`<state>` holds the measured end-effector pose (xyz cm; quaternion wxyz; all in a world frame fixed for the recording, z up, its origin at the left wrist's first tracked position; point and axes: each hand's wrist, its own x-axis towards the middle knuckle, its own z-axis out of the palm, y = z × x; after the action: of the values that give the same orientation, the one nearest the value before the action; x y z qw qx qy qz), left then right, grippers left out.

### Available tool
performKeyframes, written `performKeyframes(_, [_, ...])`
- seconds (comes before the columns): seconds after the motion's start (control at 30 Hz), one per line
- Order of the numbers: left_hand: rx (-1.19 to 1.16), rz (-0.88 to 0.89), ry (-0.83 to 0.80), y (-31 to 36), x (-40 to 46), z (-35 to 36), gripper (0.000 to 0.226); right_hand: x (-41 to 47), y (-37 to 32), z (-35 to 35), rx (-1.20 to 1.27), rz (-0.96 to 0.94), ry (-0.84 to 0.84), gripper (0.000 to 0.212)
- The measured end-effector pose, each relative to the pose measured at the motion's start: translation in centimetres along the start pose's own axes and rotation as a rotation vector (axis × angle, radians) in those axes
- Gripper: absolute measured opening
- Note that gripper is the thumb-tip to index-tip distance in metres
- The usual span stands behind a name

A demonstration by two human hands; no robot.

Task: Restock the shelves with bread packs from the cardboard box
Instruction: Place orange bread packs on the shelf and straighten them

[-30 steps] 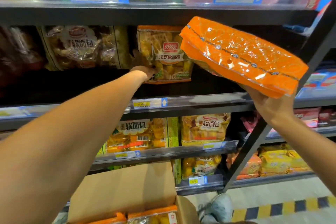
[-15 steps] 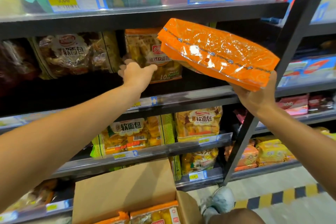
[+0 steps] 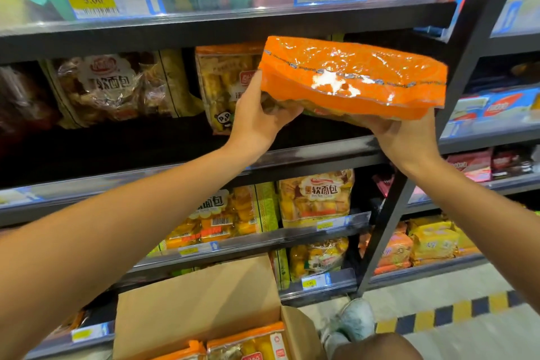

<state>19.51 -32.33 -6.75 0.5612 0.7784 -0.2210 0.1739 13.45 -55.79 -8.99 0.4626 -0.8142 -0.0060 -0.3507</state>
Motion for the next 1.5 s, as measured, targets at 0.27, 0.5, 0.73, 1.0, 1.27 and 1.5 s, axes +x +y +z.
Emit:
performKeyframes(0.27, [0.079, -0.186, -0.049, -0.4, 0.3, 2.2, 0.068, 1.9, 0.7, 1.9, 0.013, 0.117, 0.141, 0.075])
performKeyframes(0.5, [0.013, -0.488, -0.116, -0.6, 1.6, 2.4, 0.094, 4.4, 0.8, 4.4, 0.002, 0.219, 0.254, 0.058])
performKeyframes(0.73, [0.514, -0.292, -0.346, -1.2, 1.0, 1.0, 0.058, 1.6, 1.4, 5.5, -0.471, -0.153, -0.038, 0.044])
performKeyframes(1.0, [1.045, -0.145, -0.439, -3.1, 1.5, -2.7, 0.054, 1.2, 0.0, 6.8, -0.834, -0.583, -0.283, 0.032])
performKeyframes(1.27, [1.461, -0.19, -0.666, -4.0, 3.9, -5.4, 0.062, 3.8, -1.1, 6.9, -0.824, -0.23, -0.467, 0.054])
performKeyframes(1.5, [1.544, -0.09, -0.659, -4.3, 3.5, -5.3, 0.067, 4.5, -0.8, 6.8, -0.896, -0.267, -0.492, 0.056])
